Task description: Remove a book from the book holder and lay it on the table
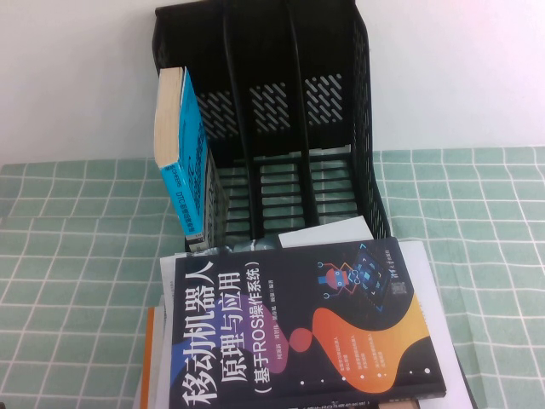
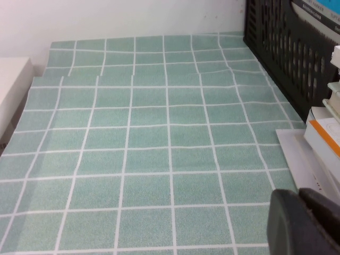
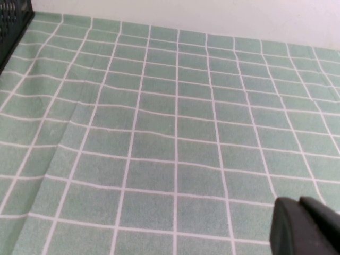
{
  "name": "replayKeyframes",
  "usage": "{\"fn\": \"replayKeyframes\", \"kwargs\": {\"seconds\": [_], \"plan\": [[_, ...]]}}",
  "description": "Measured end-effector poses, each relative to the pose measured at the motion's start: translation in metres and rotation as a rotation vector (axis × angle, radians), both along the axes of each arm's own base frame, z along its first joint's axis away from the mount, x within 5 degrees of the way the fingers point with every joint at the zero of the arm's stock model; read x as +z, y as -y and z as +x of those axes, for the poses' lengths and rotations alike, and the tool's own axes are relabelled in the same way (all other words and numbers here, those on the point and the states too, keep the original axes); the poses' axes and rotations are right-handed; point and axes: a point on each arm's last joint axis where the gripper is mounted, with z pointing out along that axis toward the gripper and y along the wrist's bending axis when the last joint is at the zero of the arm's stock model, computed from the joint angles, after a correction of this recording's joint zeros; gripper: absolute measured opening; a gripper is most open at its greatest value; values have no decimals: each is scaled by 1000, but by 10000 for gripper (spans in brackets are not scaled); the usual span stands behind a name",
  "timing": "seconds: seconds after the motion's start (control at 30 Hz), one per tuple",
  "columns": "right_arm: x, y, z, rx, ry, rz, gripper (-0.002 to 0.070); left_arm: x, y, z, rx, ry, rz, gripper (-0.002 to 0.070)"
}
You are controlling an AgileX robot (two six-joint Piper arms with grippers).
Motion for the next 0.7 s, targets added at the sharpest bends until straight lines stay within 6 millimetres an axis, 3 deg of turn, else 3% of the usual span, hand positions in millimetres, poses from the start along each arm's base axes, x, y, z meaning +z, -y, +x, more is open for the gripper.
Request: {"fn": "replayKeyframes", "kwargs": {"seconds": [0.7], "plan": [[0, 0, 0, 0, 2, -9, -2, 2, 0, 1, 2, 33, -5, -1]]}}
